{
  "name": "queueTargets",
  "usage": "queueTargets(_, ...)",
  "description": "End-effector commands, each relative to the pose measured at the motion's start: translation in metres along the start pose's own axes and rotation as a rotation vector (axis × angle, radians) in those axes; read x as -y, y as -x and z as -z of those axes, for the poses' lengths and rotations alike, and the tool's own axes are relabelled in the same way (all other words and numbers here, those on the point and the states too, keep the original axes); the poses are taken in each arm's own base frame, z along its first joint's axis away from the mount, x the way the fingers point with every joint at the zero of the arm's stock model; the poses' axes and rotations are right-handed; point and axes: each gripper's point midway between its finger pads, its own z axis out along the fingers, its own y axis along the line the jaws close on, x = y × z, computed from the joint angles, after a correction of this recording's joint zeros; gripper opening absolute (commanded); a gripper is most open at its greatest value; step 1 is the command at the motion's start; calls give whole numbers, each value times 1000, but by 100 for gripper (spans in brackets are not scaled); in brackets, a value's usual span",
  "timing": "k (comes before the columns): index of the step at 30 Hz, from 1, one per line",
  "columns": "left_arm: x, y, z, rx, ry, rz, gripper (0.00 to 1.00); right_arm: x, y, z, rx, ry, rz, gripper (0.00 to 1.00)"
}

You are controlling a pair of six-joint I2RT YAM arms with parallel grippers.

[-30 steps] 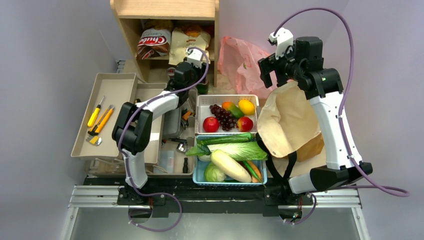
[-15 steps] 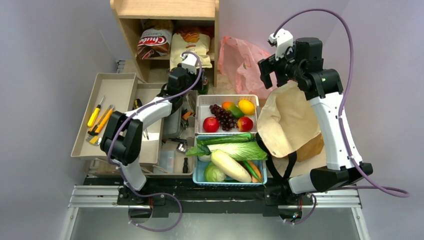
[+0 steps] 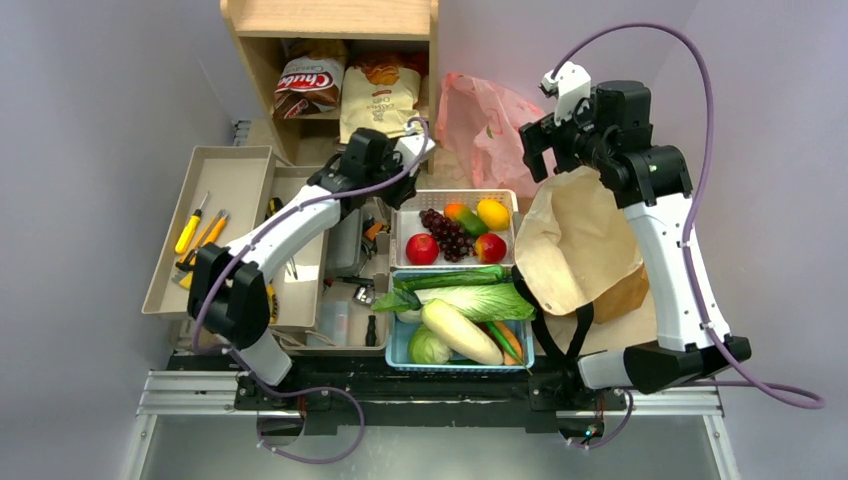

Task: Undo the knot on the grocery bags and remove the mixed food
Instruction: Move the bottle to the center of the board, then adjust the takeout bag at the center of the board.

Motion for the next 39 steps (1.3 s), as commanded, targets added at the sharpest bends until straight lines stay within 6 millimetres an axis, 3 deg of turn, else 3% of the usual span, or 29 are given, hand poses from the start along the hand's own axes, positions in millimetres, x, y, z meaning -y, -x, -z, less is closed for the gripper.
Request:
queueTargets(1,1,-16,-1,-208,-132,-245,4,-1,11,12,60,-3,-12,99)
queueTargets(6,-16,0,-20,-270,-159,-398,1,-1,11,16,65,-4,-17,99)
queueTargets(13,-34,4,-55,-324,-154,-584,0,-2,10,20,73,-11,-32,99)
queueTargets(19,-44,3,-80,-351,-126,-621,0,-3,8,20,71,-9,-43,99)
queueTargets(29,-56,-33,-103,-429,-127,-706,0,-3,9,24,74,-14,-62,99)
queueTargets(39,-76,-38,-122,-442,-97,-724,0,-4,8,25,70,-12,-95,99)
